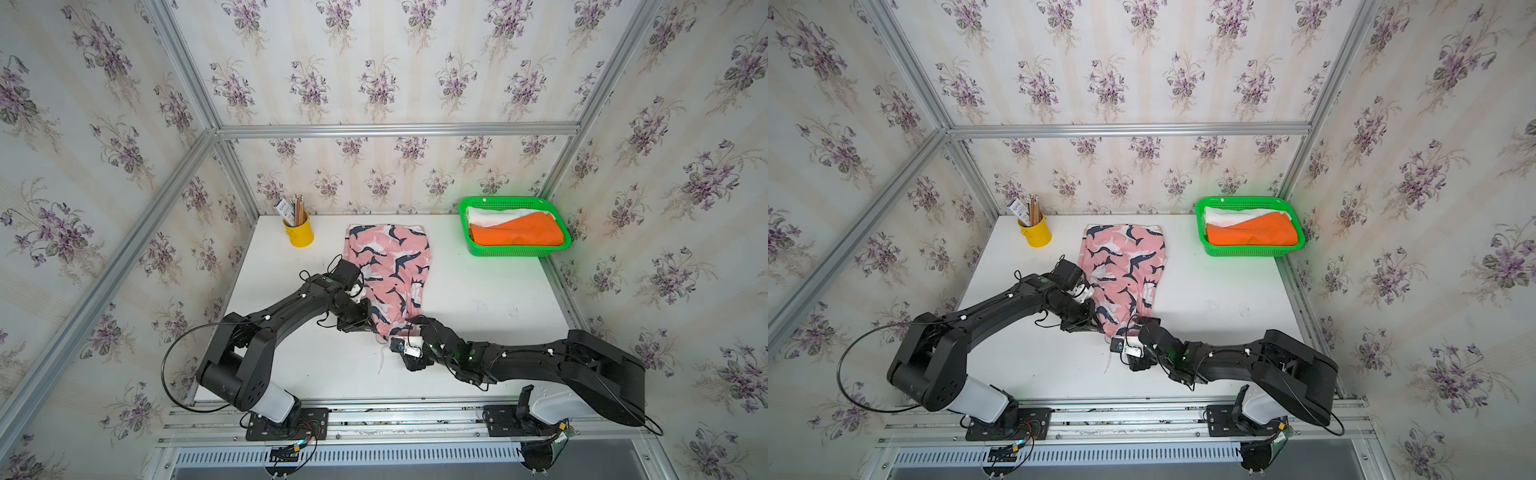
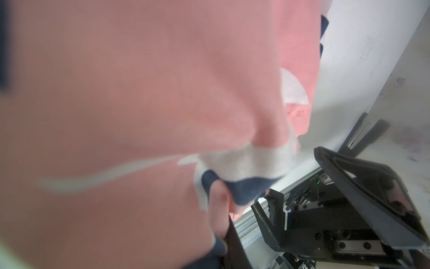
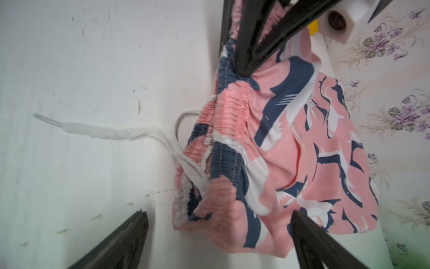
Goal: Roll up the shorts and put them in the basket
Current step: Roll the shorts at the center of the board.
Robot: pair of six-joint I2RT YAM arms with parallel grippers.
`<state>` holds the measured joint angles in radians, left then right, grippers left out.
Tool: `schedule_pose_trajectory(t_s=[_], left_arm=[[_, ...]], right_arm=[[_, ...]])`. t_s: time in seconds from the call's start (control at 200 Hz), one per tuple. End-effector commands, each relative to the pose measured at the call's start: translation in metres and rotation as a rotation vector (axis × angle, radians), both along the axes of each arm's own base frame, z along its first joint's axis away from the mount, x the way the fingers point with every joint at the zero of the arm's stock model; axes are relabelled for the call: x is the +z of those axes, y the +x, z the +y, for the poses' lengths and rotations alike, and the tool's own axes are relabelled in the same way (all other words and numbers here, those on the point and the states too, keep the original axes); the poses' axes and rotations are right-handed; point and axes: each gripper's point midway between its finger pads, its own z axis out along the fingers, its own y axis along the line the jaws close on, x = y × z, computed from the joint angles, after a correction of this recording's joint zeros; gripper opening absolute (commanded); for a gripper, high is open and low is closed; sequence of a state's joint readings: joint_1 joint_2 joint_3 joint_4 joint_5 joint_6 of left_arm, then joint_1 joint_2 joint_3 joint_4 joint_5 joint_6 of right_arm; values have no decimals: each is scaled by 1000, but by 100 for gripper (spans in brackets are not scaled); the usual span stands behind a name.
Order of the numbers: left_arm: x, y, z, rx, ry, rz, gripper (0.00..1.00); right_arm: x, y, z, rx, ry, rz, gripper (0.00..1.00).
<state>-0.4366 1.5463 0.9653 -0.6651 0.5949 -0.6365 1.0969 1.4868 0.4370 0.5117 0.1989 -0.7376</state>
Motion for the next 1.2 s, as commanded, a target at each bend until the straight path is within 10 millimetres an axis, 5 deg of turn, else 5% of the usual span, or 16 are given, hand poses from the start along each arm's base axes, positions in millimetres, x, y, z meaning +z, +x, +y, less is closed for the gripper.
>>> schedule_pose_trajectory(t_s=[0.0,0.175,0.29,0.355,0.46,0.53,0.649,0.764,0.869,0.949,1.014,1.194], left_arm=[[1,-8,-3,-30,-30,32,14],[2,-9,-3,-29,-43,42,14],[1,-10,1,-18,-46,48,14],[0,-10,3,-10,-44,51,14],[-6,-11,7,-8,-21,56,16],[-8,-11,10,-8,-7,56,20],[4,-5,22,0,40,6,39],[31,4,53,24,174,-96,50],[60,12,69,30,241,-185,47],[67,12,53,0,159,-189,37],[61,9,38,-43,118,-165,31],[2,-9,3,-155,38,-14,27]], right_arm=[[9,14,8,11,-21,-186,100],[5,17,18,13,-52,-318,93],[9,16,18,-3,-50,-340,77],[6,12,18,4,-51,-304,63],[-5,5,17,7,-69,-208,20],[-9,0,16,6,-60,-149,0],[-12,-17,17,31,-37,1,0],[-10,-31,19,45,-9,152,0],[-12,-40,17,44,-8,236,0],[-11,-44,20,40,0,296,0],[-13,-48,20,49,-9,336,0],[-13,-51,23,47,-8,438,0]])
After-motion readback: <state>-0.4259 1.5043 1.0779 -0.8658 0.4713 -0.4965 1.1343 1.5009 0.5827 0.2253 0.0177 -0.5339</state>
